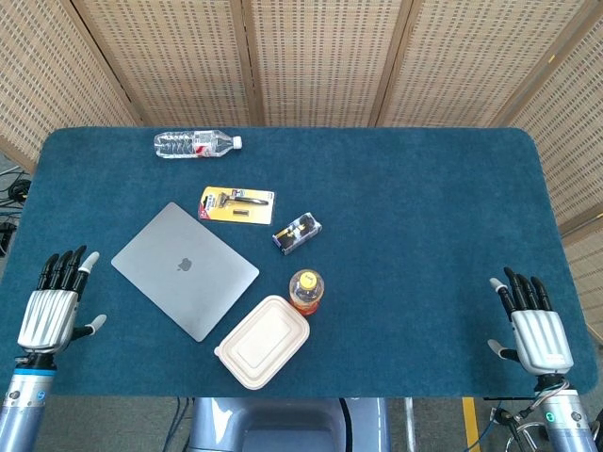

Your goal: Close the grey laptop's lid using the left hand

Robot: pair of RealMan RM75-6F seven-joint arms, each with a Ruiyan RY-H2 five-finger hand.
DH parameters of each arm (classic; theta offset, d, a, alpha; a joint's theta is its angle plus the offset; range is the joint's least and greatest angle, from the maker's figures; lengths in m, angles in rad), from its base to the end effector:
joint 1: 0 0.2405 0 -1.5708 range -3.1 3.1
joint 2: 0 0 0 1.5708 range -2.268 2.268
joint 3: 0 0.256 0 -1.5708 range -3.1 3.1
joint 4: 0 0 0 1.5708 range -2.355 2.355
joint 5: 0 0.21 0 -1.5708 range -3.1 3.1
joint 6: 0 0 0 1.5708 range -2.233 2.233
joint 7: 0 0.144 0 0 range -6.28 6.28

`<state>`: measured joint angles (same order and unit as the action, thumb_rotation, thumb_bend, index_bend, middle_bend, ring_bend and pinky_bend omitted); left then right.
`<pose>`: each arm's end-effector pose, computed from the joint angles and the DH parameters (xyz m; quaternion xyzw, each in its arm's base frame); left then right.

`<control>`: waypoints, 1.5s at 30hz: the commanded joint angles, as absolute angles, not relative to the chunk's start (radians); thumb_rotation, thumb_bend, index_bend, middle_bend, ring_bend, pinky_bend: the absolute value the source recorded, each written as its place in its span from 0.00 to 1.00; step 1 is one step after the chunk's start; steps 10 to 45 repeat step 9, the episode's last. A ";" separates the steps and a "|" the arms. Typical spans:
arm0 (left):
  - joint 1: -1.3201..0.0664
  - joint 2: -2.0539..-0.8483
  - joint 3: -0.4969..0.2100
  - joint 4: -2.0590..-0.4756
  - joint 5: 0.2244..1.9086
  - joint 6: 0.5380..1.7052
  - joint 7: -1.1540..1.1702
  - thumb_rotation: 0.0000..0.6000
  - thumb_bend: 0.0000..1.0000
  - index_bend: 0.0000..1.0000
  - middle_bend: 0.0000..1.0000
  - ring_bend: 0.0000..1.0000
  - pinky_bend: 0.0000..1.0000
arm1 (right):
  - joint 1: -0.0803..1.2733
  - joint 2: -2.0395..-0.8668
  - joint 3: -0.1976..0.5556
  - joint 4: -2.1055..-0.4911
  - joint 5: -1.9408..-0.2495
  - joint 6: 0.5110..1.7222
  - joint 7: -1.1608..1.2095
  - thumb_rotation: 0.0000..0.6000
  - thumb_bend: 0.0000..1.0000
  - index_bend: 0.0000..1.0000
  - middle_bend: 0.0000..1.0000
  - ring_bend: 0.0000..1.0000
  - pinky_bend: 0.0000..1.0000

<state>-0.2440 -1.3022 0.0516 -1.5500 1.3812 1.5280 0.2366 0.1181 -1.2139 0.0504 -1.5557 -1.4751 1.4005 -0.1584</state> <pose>-0.2950 0.2074 0.1023 -0.6309 -0.3463 -0.3559 0.5961 -0.3148 -0.1913 0.1234 0.6331 -0.3712 0.3349 0.5910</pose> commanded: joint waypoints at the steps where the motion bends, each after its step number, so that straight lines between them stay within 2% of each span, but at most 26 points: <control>1: -0.236 -1.302 0.040 -1.530 1.374 1.508 0.218 1.00 0.18 0.04 0.00 0.00 0.00 | 0.120 -1.218 0.050 -1.553 -1.475 1.398 -0.158 1.00 0.00 0.13 0.00 0.00 0.00; 4: -0.231 -1.299 0.034 -1.530 1.383 1.508 0.211 1.00 0.18 0.04 0.00 0.00 0.00 | 0.122 -1.224 0.049 -1.546 -1.481 1.399 -0.160 1.00 0.00 0.12 0.00 0.00 0.00; 9: -0.220 -1.293 0.028 -1.540 1.403 1.513 0.205 1.00 0.18 0.04 0.00 0.00 0.00 | 0.123 -1.231 0.045 -1.540 -1.490 1.404 -0.163 1.00 0.00 0.04 0.00 0.00 0.00; 45: -0.220 -1.293 0.028 -1.540 1.403 1.513 0.205 1.00 0.18 0.04 0.00 0.00 0.00 | 0.123 -1.231 0.045 -1.540 -1.490 1.404 -0.163 1.00 0.00 0.04 0.00 0.00 0.00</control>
